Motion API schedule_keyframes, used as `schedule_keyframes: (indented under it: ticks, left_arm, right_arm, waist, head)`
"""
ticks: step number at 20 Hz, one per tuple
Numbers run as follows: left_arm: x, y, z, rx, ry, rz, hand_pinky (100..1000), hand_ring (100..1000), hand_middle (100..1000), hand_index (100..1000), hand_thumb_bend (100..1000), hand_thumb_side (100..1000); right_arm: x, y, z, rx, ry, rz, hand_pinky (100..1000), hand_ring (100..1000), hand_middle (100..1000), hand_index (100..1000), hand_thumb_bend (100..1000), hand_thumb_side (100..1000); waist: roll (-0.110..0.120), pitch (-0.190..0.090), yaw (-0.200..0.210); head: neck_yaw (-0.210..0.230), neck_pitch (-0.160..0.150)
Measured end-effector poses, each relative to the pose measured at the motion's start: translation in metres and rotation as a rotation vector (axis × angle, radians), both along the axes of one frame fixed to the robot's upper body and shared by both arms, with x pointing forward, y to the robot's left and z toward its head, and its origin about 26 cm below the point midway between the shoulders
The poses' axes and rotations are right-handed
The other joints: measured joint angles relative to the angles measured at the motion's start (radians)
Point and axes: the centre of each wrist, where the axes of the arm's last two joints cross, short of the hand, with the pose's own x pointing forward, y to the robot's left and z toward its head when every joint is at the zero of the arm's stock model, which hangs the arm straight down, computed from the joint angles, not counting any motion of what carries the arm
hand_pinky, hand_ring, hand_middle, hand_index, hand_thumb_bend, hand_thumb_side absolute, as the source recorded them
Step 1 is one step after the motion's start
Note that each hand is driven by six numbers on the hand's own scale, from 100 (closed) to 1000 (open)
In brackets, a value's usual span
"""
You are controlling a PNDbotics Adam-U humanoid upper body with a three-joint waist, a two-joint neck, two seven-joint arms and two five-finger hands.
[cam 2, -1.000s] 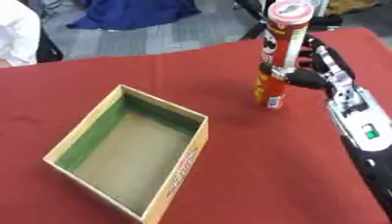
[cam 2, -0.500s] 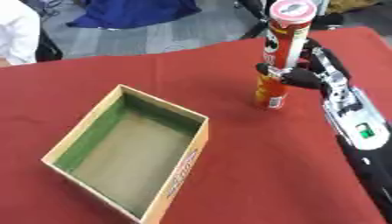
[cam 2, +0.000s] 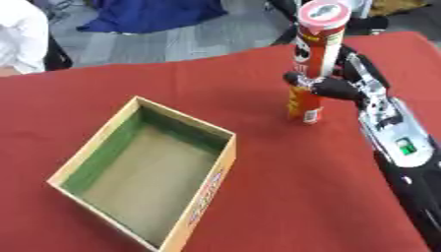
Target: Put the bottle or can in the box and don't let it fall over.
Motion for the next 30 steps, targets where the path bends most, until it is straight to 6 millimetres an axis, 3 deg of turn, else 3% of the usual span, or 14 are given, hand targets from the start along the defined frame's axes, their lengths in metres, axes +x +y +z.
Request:
schedule_keyframes:
  ticks: [7,12,13,23,30]
  left_arm:
    - [0.0011,-0.0012,0.0011,0.001,-0.004,-0.006,789,803,767,835,508,824]
    - [0.0017,-0.0022,0.0014,0.001,-0.005,-0.012,789,803,767,834,507,825]
    - [0.0017,-0.0022,0.0014,0.001,-0.006,-0.012,790,804,768,833,504,826]
    - [0.0018,-0.0023,0.0014,0.002,-0.003,-0.016,792,804,769,832,496,830]
    - [0.0018,-0.0023,0.0014,0.002,-0.003,-0.016,793,805,769,832,490,832]
  right_arm:
    - [0.0028,0.0009,-0.0032,0.031,0.021,-0.041,893,868,654,757,641,223]
    - [0.0046,0.0013,-0.0029,0.061,0.020,-0.091,889,860,637,745,632,217]
    - [0.0047,0.0013,-0.0029,0.065,0.020,-0.096,882,833,591,701,582,202]
    - [0.0066,0.0028,-0.0002,0.110,0.013,-0.117,885,818,545,654,491,125]
    - [0.0070,0.0038,0.0020,0.116,0.016,-0.111,885,792,493,590,480,107]
  waist:
    - [0.000,0.005,0.002]
    - [0.000,0.007,0.003]
    - [0.000,0.007,0.003]
    - [-0.001,0.008,0.003]
    - [-0.004,0.008,0.003]
  head:
    - [0.000,0.000]
    - [0.000,-0.006]
    - [-0.001,-0.008]
    - [0.000,-0.010]
    - [0.001,-0.011]
